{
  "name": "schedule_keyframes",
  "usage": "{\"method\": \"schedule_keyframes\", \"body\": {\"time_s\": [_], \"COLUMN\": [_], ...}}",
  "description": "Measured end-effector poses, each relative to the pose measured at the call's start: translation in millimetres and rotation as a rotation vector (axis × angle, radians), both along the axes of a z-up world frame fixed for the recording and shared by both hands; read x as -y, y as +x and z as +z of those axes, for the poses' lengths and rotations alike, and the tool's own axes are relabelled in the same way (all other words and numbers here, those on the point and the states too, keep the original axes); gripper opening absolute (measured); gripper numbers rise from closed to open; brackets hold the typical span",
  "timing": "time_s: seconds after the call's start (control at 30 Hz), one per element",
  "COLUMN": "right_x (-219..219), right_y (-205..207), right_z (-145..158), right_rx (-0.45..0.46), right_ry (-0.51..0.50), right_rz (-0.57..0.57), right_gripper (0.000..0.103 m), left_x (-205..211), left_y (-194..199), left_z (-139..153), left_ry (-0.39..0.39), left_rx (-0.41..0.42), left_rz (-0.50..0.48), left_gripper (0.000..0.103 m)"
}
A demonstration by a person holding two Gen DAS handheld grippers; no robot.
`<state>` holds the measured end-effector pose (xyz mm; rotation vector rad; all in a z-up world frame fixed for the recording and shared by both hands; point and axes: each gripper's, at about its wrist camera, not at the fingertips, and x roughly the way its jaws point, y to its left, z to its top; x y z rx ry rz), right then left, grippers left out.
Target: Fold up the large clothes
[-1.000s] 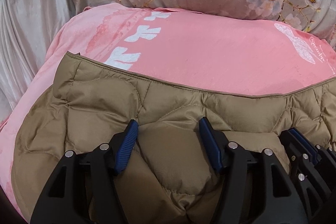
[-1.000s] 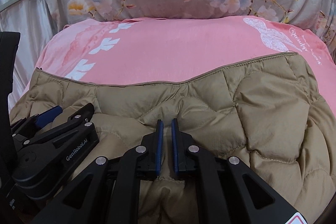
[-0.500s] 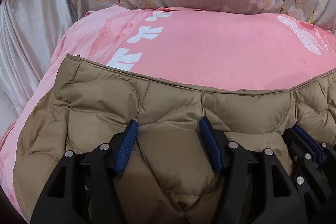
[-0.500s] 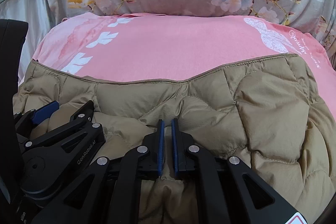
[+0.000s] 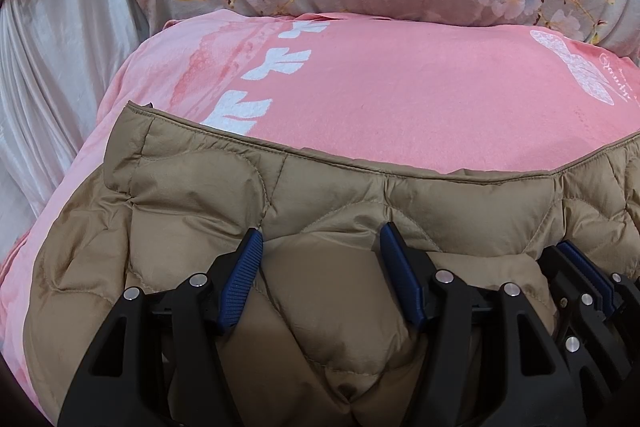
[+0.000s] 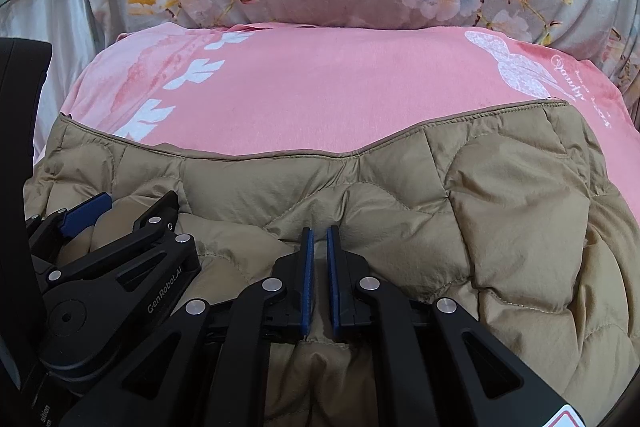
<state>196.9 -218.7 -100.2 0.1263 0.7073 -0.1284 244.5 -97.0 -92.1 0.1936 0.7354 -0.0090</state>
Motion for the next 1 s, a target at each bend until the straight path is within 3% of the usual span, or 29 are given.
{"method": "schedule_keyframes", "body": {"time_s": [0.47,0.6,0.83,1.0], "right_x": [2,6,-13,-50], "right_y": [-12,-55,-106,-133], "right_z": [7,19,16,3], "right_rx": [-0.025,-0.002,0.0,0.004], "right_ry": [0.017,0.116,0.158,0.032], "right_rz": [0.005,0.023,0.074,0.109], "right_gripper": [0.008,0.013,0.014,0.014], "left_x": [-5,-22,-54,-88], "left_y": [-6,-41,-105,-141], "left_z": [3,13,18,18], "left_ry": [0.011,-0.051,-0.114,-0.189], "left_rx": [-0.024,-0.034,-0.026,-0.066], "left_rz": [-0.021,-0.073,-0.101,-0.101], "left_gripper": [0.061,0.074,0.076,0.081]}}
